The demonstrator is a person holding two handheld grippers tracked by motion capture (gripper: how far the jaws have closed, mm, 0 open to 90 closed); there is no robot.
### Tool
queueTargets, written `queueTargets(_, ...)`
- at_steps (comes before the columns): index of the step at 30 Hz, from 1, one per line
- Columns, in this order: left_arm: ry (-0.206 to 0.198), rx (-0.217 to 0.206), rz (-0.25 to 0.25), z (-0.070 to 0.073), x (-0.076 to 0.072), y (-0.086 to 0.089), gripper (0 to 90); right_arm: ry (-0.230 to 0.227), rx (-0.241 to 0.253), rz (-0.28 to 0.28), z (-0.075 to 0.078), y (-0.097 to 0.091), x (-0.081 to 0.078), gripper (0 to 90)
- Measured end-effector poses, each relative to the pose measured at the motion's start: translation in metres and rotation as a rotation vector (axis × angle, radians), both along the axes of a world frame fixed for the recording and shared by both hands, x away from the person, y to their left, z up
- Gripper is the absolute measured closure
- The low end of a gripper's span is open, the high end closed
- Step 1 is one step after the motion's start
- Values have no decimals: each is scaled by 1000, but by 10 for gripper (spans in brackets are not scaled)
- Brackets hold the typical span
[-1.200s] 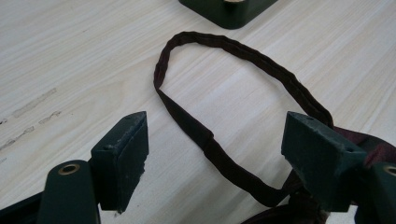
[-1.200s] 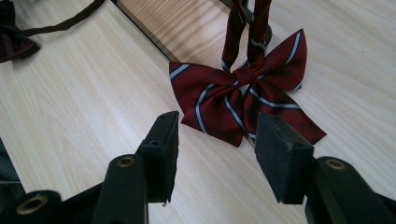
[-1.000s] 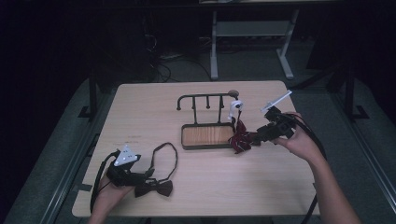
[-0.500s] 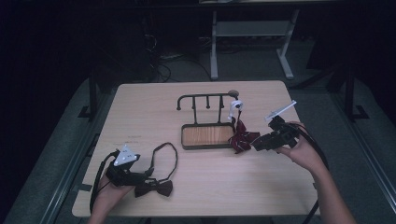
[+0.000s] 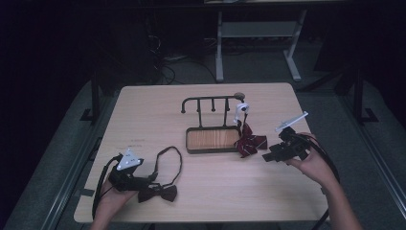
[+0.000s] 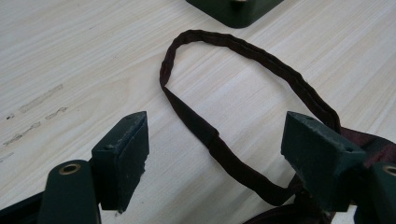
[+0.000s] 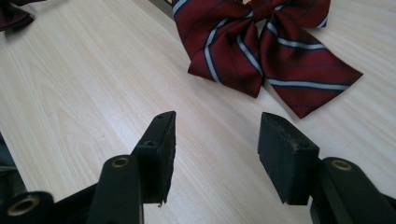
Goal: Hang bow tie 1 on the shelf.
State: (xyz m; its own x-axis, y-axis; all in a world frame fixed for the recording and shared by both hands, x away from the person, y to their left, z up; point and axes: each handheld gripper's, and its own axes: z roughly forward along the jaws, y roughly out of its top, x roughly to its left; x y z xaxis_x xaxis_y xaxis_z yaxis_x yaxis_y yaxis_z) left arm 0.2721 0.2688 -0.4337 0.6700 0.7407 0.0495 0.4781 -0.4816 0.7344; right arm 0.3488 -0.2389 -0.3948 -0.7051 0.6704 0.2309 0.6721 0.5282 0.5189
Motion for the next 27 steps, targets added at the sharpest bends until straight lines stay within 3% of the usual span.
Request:
queueTargets(19, 6, 26, -12, 0, 2, -3, 242, -36, 24, -3, -17, -4, -26, 460)
queueTargets(27, 27, -1, -11, 3, 9, -4, 262, -58, 23, -4, -23, 0, -38, 452)
